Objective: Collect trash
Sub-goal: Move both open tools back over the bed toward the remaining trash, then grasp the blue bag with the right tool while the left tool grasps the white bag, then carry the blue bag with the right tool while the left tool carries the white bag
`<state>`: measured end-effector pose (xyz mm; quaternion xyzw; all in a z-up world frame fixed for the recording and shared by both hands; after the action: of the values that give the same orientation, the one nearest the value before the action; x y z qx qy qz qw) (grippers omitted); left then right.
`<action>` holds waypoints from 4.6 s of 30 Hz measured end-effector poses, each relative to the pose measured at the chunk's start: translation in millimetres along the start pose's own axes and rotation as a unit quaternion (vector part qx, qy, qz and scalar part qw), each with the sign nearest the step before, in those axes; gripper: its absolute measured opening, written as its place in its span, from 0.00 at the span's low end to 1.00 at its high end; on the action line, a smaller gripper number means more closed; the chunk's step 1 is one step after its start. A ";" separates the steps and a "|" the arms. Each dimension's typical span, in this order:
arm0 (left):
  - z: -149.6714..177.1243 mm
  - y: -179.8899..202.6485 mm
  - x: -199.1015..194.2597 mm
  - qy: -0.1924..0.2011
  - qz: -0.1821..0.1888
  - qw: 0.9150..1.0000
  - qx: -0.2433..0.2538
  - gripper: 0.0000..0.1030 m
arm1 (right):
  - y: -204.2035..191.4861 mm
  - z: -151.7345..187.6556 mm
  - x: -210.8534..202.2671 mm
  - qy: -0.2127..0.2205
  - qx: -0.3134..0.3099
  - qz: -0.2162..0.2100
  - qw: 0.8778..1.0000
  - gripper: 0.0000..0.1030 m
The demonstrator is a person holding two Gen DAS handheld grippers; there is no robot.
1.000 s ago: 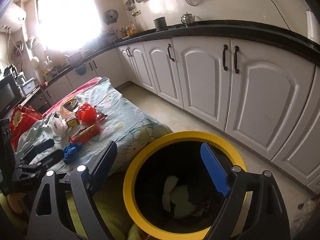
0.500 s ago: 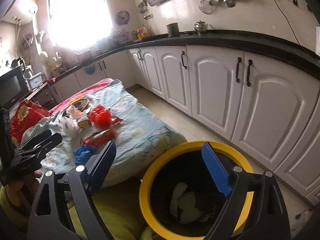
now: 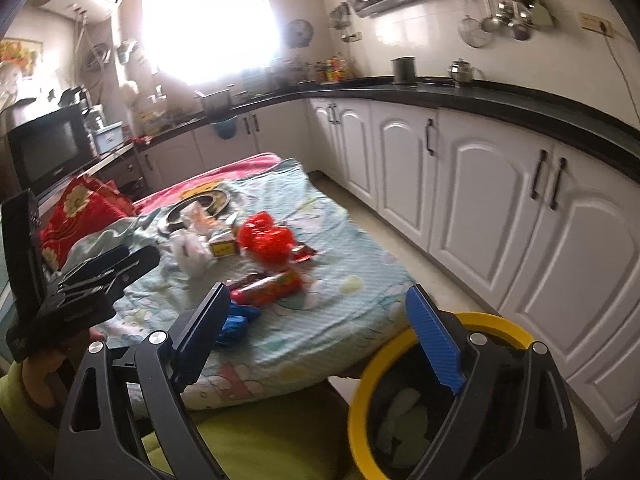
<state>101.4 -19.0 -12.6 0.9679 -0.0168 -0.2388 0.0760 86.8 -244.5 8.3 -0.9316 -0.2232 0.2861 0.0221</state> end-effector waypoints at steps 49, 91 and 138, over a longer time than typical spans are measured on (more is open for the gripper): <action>-3.2 -91.3 92.8 -0.069 -0.026 0.990 -0.118 0.89 | -87.2 46.2 145.2 -0.153 -0.075 -0.070 0.983 0.74; 22.4 -96.9 79.4 -0.090 0.009 0.984 -0.151 0.36 | -84.7 51.6 151.2 -0.193 -0.078 -0.103 0.973 0.22; 16.7 -14.9 15.0 -0.074 0.095 0.992 -0.045 0.36 | 28.2 -7.0 42.5 -0.029 0.023 -0.026 0.999 0.18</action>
<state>106.9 -7.6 -36.5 0.9370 -0.1040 -0.3023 0.1406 133.3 -251.1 -12.9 -0.9159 -0.2409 0.3179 0.0447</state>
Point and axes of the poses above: each gripper's, at about its wrist camera, not at the fingertips, and x roughly the way its jaws point, y to its right, z to its underside, the point moved 1 cm from there along x, roughly the way its jaws point, and after that the axes turned 3 degrees about -z, right-handed, at the moved point
